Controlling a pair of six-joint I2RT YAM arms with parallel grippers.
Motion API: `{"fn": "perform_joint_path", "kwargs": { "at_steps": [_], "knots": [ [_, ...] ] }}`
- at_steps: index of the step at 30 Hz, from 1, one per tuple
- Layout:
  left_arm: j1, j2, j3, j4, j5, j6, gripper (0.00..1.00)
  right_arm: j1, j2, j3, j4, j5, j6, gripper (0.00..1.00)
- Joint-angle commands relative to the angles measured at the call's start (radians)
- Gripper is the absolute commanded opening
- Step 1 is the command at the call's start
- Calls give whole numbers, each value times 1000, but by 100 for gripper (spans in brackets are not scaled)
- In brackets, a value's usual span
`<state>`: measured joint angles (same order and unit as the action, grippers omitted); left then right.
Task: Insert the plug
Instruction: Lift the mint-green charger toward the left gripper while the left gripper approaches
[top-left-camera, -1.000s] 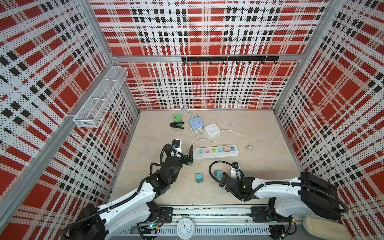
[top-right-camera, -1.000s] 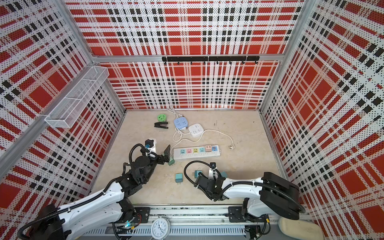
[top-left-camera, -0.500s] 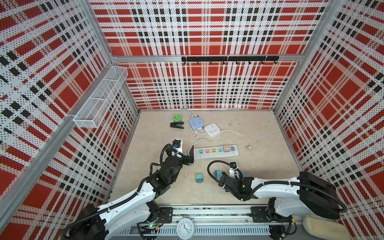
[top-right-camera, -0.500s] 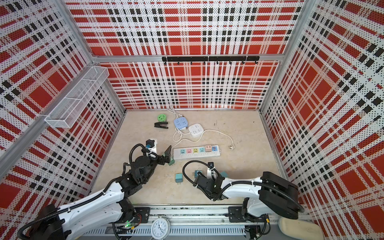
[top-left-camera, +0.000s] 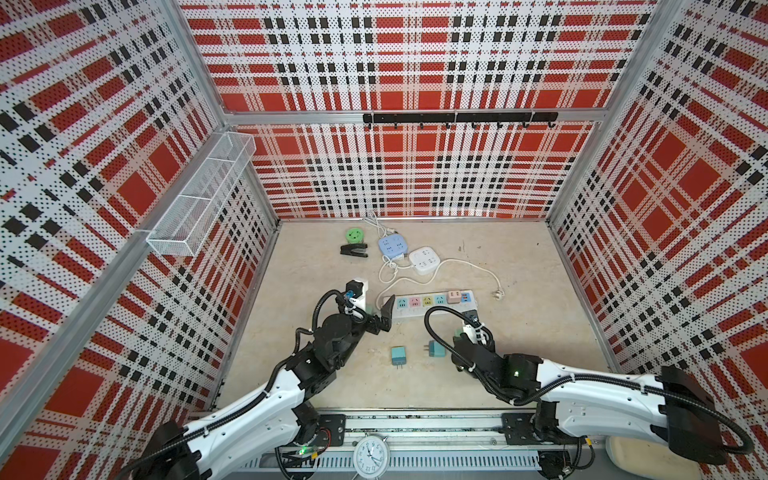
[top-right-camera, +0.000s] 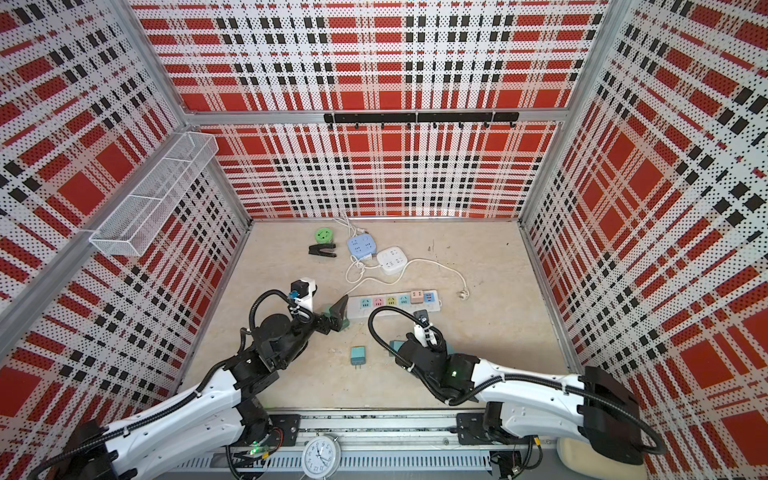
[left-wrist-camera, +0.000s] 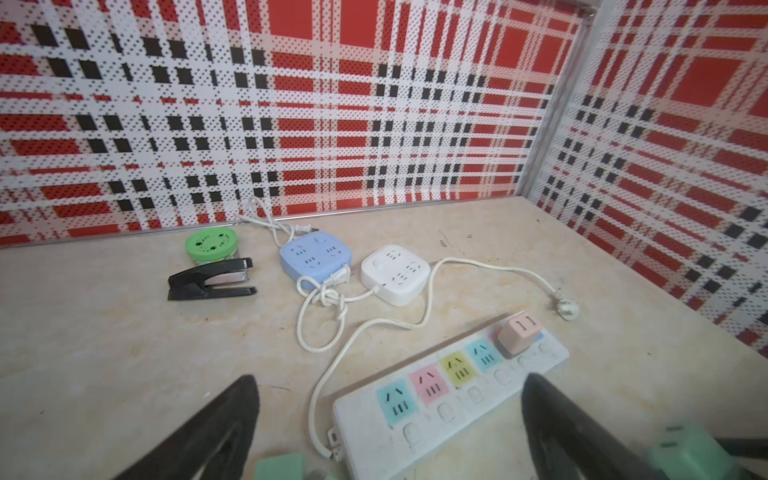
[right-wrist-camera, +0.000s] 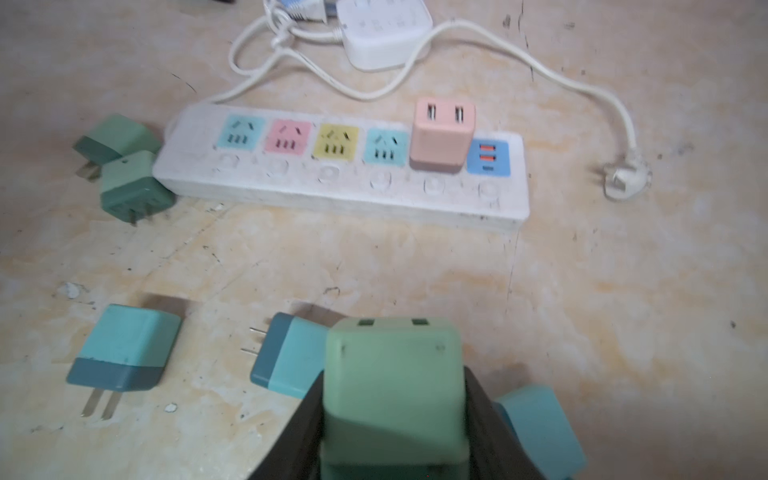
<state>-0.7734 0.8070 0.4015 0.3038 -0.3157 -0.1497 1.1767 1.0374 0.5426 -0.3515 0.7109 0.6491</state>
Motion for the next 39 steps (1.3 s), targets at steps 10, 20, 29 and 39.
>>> {"fn": "perform_joint_path", "kwargs": {
  "at_steps": [10, 20, 29, 39],
  "knots": [
    [-108, -31, 50, 25, 235, 75, 92, -2, -244, -242, 663, -7, -582, 8],
    [-187, 80, 132, 21, 438, 104, 87, -2, -456, -380, 855, -136, -884, 7],
    [-205, 171, 170, 4, 500, 118, 86, -3, -407, -469, 1185, -254, -1109, 2],
    [-240, 258, 250, -54, 571, 97, 85, -4, -267, -495, 1274, -306, -1102, 3]
  ]
}}
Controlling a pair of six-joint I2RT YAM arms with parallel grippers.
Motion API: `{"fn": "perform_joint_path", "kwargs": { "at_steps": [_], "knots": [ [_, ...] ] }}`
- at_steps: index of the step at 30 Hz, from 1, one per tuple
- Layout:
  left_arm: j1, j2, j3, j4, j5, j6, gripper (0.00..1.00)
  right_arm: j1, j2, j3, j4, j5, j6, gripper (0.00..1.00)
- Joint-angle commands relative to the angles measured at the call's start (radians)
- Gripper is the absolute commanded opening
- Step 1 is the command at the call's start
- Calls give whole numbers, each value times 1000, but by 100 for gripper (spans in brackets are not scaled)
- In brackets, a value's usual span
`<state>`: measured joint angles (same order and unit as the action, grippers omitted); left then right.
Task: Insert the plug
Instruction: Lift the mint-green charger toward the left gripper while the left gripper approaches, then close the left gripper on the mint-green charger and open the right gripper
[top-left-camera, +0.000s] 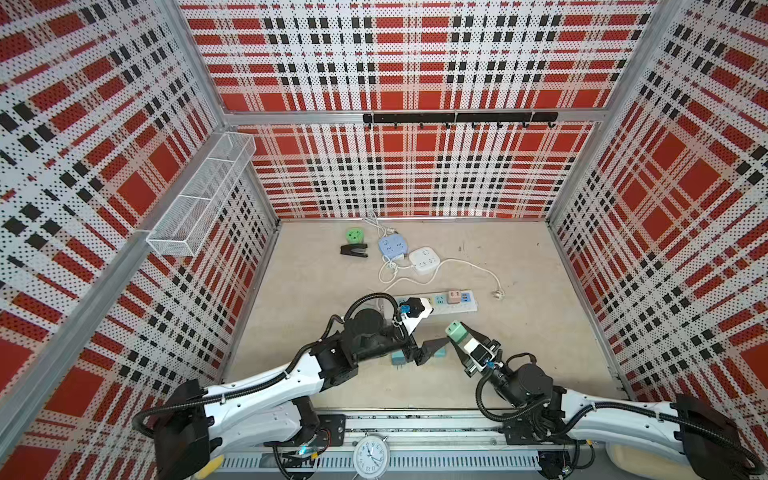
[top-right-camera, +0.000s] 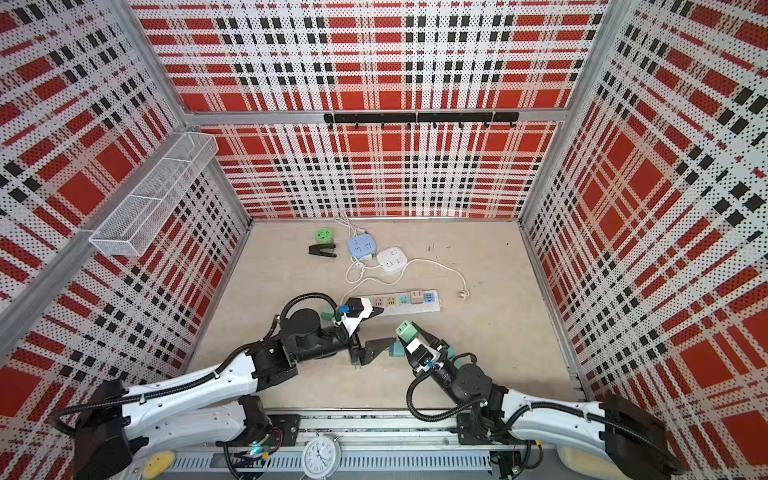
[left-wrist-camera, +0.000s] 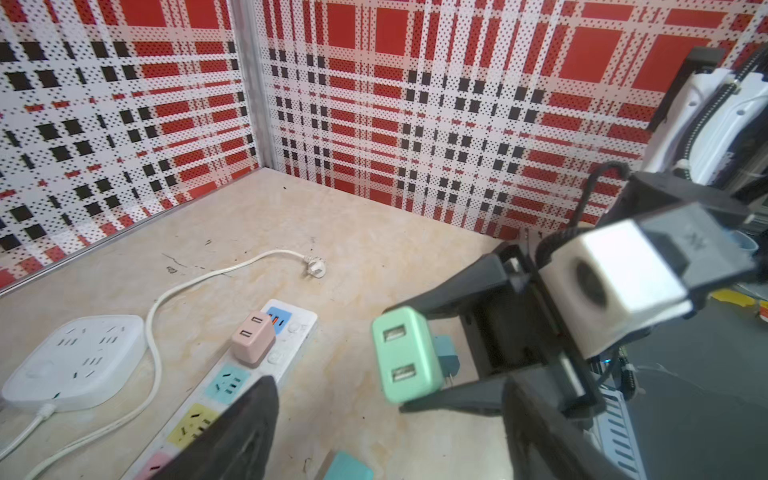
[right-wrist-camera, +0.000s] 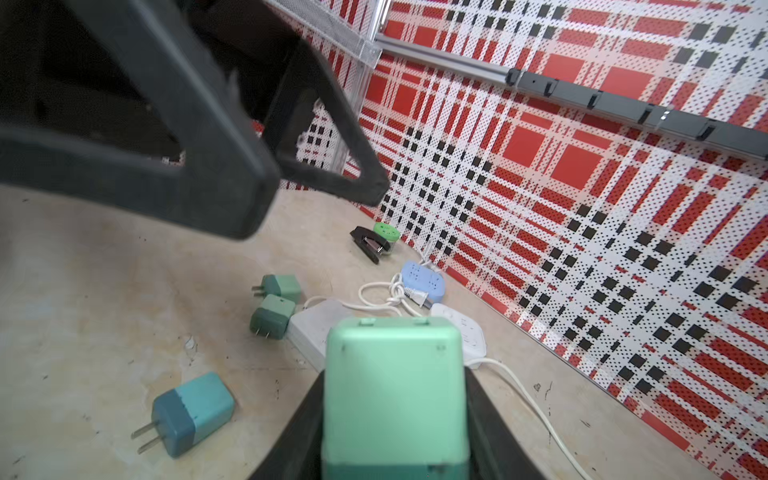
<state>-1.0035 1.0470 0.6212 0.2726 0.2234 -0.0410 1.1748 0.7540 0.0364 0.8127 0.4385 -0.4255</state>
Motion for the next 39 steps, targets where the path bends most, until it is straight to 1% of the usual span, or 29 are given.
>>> {"fn": "perform_joint_path", "kwargs": {
  "at_steps": [1, 4, 9, 13, 18, 22, 26, 31, 33, 35, 39],
  "knots": [
    [-10, 29, 37, -23, 45, -21, 85, -1, 26, 17, 103, -43, -29, 3],
    [-20, 49, 53, -29, 73, -29, 84, -1, 53, 34, 86, -56, -21, 2],
    [-25, 86, 74, -53, 39, -19, 84, 0, 59, 38, 102, -80, 3, 1],
    [-26, 109, 99, -87, 24, -22, 84, 1, 1, 34, 67, -88, 19, 0],
    [-27, 129, 115, -110, 17, -20, 82, 1, -125, 18, -14, -103, 28, 0],
    [-33, 171, 155, -149, 54, -18, 73, 2, -157, 13, -28, -94, 17, 1],
    [-51, 204, 186, -177, 72, -9, 64, 2, -124, 13, -6, -86, 3, 1],
    [-69, 232, 210, -206, 67, 11, 57, 2, -75, 17, 32, -73, -1, 0],
    [-69, 244, 222, -215, 78, 11, 50, 1, -69, 16, 43, -68, -2, 0],
    [-69, 254, 231, -223, 91, 12, 40, 2, -73, 13, 46, -60, -1, 1],
    [-70, 259, 236, -233, 97, 18, 23, 2, -91, 8, 41, -51, 1, 2]
  ]
}}
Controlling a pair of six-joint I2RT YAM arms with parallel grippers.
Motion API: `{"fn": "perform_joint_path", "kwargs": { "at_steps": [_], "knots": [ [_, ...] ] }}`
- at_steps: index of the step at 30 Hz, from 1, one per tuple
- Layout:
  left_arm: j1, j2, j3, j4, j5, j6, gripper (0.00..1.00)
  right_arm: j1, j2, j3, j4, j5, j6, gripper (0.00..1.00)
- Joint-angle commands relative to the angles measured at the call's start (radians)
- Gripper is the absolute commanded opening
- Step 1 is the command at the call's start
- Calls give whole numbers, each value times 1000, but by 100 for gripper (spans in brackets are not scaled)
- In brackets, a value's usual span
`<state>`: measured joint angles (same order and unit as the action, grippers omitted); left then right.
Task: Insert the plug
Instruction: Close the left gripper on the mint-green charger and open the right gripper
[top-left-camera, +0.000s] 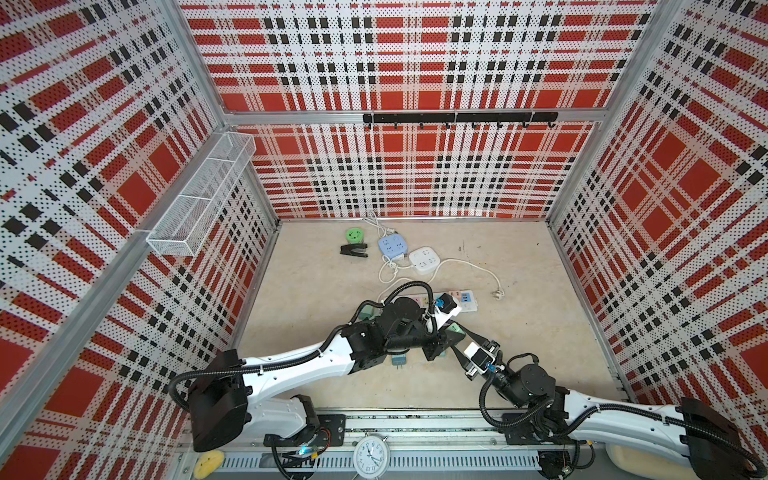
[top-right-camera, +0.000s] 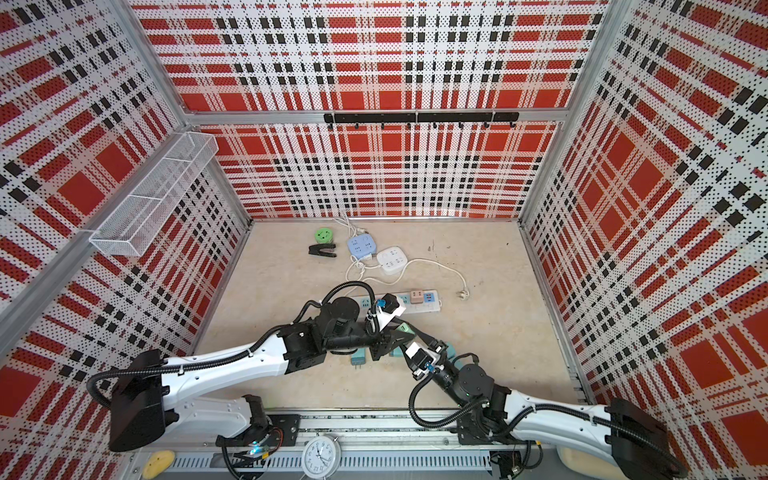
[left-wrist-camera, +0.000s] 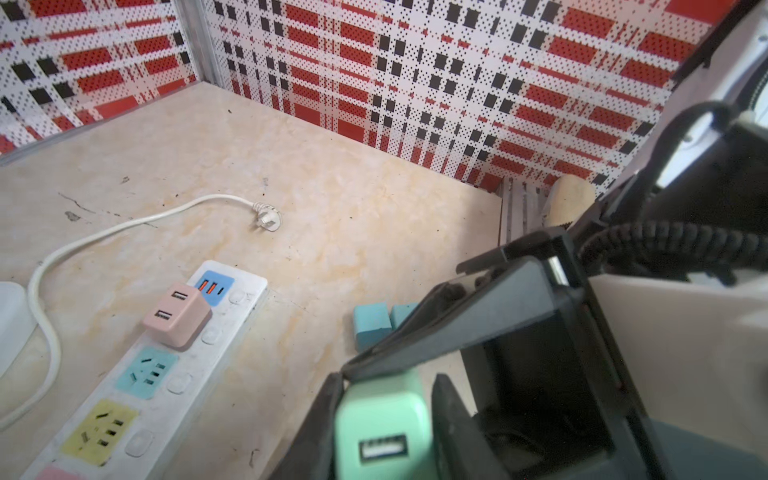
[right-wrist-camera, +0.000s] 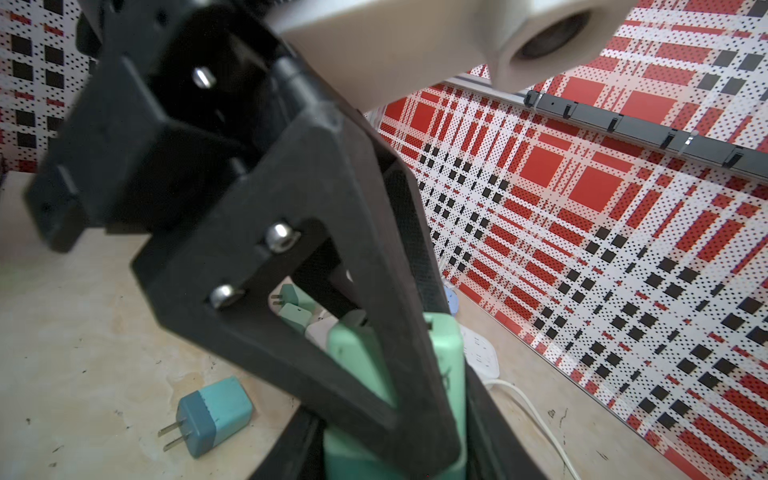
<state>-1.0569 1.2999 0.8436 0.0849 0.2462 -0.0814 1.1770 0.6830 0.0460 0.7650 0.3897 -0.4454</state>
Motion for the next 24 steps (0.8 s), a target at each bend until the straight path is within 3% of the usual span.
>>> {"fn": "perform_joint_path", "kwargs": {
  "at_steps": [1, 4, 5, 9, 10, 19, 24],
  "knots": [
    [-17, 6, 14, -46, 76, 60, 19, 0, -26, -3, 88, -1, 22, 4],
    [-17, 7, 15, -48, 75, 65, 9, -1, -38, -7, 84, 0, 26, 11],
    [-17, 6, 15, -48, 77, 67, 5, -1, -41, -9, 85, 1, 28, 19],
    [-15, -3, 11, -53, 63, 80, 0, 0, -42, -14, 85, 17, 39, 72],
    [-13, -9, 4, -52, 51, 81, 0, -1, -42, -15, 85, 23, 41, 97],
    [122, -164, -139, 48, -114, 35, 0, -4, -41, 4, 12, 74, 112, 100],
    [152, -264, -238, 118, -266, 62, 0, -35, -28, 26, -35, 275, 161, 100]
  ]
}}
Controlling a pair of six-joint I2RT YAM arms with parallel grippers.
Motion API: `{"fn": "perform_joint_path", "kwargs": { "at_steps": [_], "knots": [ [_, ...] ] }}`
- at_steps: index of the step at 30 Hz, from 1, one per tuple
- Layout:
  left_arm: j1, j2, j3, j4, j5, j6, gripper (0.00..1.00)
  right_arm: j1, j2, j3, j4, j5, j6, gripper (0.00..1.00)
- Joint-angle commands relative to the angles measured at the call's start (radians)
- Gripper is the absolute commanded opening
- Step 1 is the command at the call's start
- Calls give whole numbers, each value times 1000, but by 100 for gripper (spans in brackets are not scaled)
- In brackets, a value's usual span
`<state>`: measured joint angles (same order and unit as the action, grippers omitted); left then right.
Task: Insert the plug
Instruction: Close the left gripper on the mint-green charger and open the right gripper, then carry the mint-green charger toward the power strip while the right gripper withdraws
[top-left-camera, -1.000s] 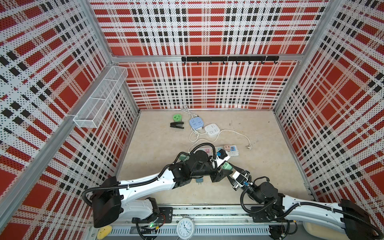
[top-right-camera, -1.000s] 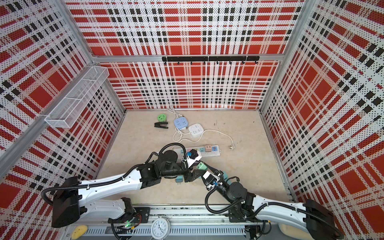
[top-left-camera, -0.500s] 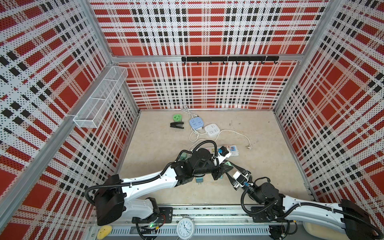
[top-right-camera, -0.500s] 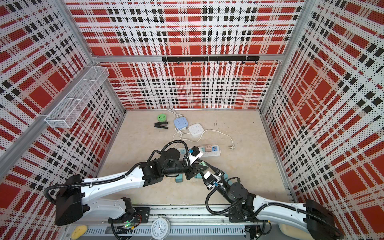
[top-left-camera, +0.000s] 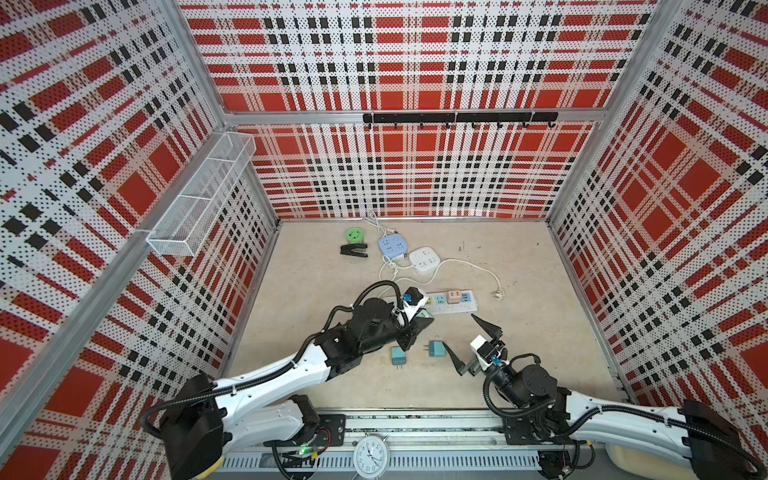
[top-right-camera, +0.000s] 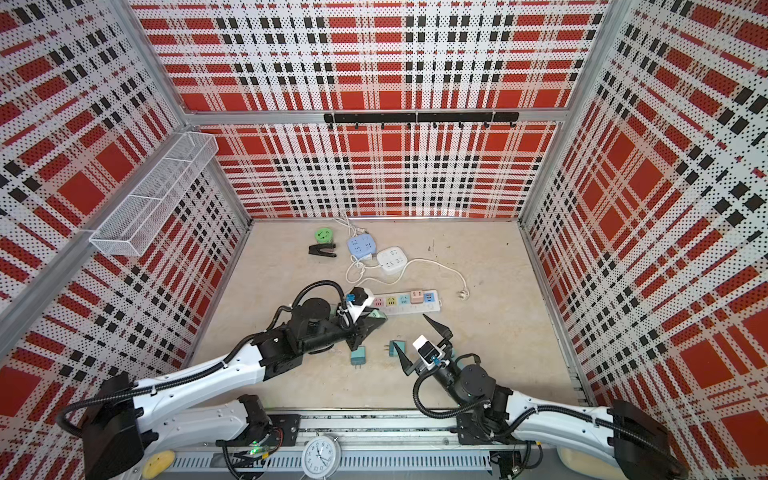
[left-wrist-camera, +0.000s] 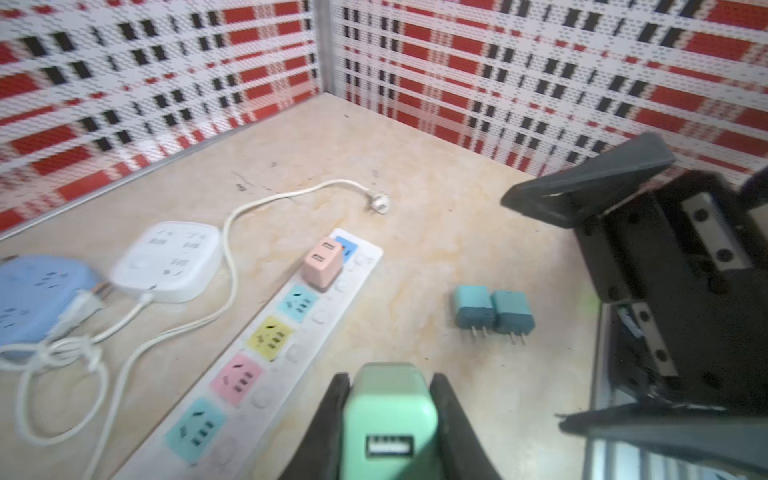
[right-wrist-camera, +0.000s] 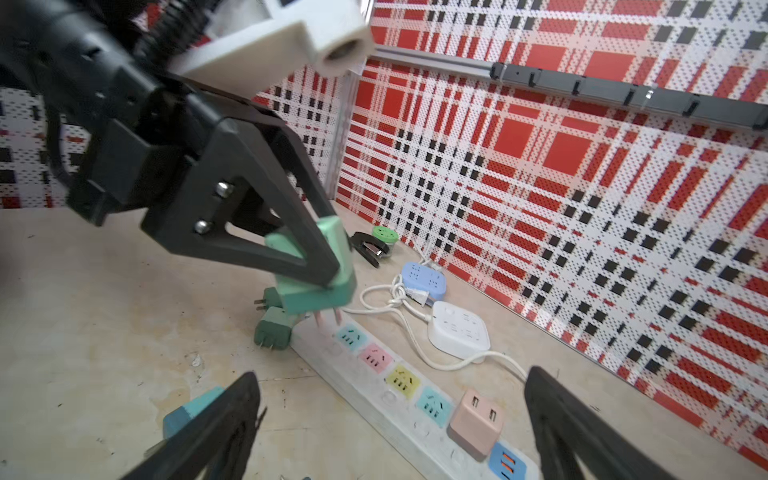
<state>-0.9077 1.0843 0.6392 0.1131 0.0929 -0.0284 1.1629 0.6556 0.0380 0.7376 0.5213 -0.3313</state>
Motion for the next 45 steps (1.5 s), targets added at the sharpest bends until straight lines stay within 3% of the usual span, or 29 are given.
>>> {"fn": "perform_joint_path", "kwargs": {
  "at_steps": [1, 8, 14, 18, 20, 26, 33, 39, 45],
  "knots": [
    [3, -61, -46, 100, -134, 18, 0, -44, -2, 39, -33, 161, 65, 100],
    [3, -63, -91, 147, -175, 135, 0, -249, -63, 57, -219, 156, 252, 100],
    [-2, -58, -128, 163, -163, 297, 0, -258, -172, 82, -368, 325, 286, 100],
    [-4, -66, -152, 169, -290, 373, 0, -258, -240, 48, -358, 470, 313, 100],
    [20, -75, -172, 184, -312, 390, 0, -259, -275, 9, -317, 487, 312, 100],
    [133, -54, -187, 204, -73, 427, 0, -341, -320, 3, -402, 406, 398, 100],
    [210, 187, -4, 140, 109, 460, 0, -510, -166, 86, -521, 156, 533, 100],
    [211, 399, 167, 96, 187, 519, 0, -521, 1, 152, -512, 103, 536, 100],
    [211, 546, 360, -74, 266, 626, 0, -522, -4, 155, -519, 85, 532, 100]
  ]
}}
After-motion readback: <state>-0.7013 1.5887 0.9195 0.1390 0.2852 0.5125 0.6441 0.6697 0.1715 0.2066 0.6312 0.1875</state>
